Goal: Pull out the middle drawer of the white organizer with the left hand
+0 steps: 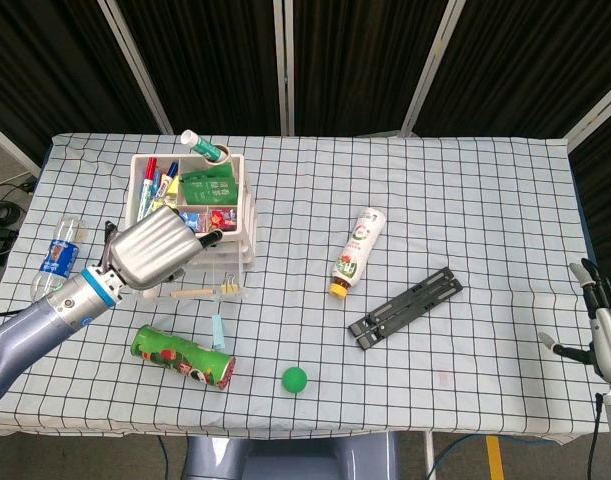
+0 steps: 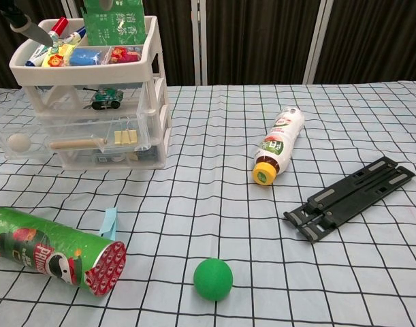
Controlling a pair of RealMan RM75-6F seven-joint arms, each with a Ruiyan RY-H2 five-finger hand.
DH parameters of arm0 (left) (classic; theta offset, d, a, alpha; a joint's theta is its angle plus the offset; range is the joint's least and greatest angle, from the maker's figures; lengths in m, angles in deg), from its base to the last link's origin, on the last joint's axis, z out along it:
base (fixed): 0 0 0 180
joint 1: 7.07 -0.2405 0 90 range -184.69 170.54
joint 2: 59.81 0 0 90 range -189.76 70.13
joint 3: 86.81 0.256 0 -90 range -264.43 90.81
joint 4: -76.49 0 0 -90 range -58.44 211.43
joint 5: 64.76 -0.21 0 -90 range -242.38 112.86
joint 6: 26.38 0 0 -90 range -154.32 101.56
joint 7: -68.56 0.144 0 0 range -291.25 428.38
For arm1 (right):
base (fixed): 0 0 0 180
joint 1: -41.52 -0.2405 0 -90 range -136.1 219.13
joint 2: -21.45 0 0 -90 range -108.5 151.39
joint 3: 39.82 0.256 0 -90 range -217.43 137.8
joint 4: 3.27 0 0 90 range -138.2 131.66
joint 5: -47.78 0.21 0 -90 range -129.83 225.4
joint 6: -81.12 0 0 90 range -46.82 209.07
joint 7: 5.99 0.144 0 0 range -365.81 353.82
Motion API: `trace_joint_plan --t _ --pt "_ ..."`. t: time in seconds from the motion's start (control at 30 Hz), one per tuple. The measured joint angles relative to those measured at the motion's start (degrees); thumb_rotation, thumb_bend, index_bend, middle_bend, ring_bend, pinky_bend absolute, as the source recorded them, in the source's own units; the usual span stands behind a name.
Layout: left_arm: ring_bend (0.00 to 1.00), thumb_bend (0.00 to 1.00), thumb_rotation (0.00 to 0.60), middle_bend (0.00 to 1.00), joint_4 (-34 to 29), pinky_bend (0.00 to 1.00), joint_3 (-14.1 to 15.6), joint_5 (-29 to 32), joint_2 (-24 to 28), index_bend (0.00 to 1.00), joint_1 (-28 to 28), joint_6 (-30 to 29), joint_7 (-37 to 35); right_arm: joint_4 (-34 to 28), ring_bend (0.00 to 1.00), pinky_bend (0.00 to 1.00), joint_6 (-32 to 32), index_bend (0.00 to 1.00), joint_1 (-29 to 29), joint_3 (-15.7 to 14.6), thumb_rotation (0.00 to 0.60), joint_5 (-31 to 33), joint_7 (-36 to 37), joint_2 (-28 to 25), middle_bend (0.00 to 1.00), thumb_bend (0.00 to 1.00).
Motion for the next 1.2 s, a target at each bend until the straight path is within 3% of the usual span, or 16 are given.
trace_joint_plan --t 0.27,0.4,0.47,1.2 --pt "0.87 0.18 0.6 0.95 1.0 0.77 0.6 1.7 1.2 0.38 4.9 10.4 -0.1 0.1 0.0 0.0 0.6 0.0 0.3 0.4 0.6 0.2 0.5 -0.2 0.0 0.03" --pt "0.87 0.57 0.6 0.95 1.2 0.77 1.1 4.0 1.2 0.38 7.1 14.3 0.8 0.3 0.0 0.0 0.5 0.0 0.4 0.6 0.6 0.5 0.8 -0.2 0.0 0.03" --pt "0.87 0.63 0.6 0.95 1.5 0.77 1.3 4.7 0.6 0.38 8.1 15.7 1.5 0.4 0.0 0.0 0.5 0.0 0.4 0.6 0.6 0.5 1.0 -0.2 0.0 0.03" --pt "0.87 0.68 0.6 0.95 3.8 0.77 4.9 8.0 -5.1 0.37 13.0 21.0 6.3 1.3 0.0 0.0 0.8 0.0 0.7 1.5 0.6 1.2 2.3 -0.3 0.0 0.03"
